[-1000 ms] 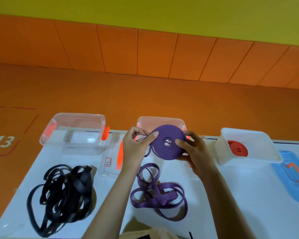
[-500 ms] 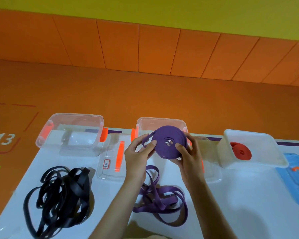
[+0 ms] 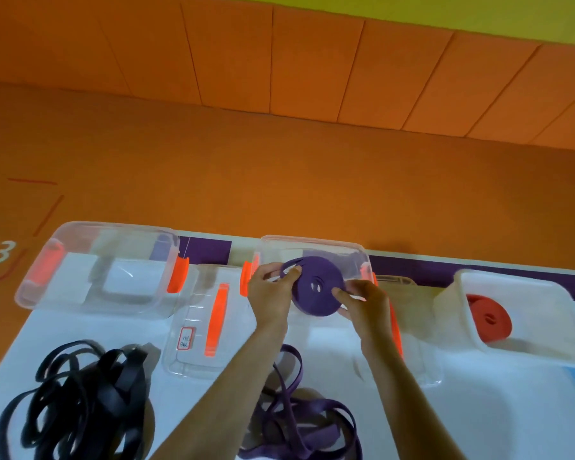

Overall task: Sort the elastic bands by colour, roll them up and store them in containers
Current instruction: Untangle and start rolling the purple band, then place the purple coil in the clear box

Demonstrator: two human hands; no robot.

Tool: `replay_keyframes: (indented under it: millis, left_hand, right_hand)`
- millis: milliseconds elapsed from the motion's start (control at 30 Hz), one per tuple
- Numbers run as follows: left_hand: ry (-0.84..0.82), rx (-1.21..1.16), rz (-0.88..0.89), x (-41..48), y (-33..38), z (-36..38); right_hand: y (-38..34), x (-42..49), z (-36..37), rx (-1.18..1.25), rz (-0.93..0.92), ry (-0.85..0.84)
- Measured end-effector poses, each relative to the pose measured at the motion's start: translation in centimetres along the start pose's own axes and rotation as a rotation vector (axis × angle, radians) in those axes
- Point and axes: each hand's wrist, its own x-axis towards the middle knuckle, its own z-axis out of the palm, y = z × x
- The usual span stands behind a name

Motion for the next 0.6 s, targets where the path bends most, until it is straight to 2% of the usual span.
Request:
replay_keyframes:
  millis: [267, 467, 600]
  left_hand:
    - [0.016, 0.470, -0.067, 6.5, -4.4, 4.9]
    - [-0.023, 0.650, -0.163, 9.7, -6.9, 5.4]
    - [-0.058, 0.688, -0.181, 11.3, -7.7, 6.1]
  right_hand:
    - [3.4, 7.6, 3.2, -0.375, 0.148, -0.136]
    - [3.8, 10.6, 4.4, -0.586, 0.301, -0.313]
    - [4.6, 11.5, 5.3, -0.642, 0.291, -0.330]
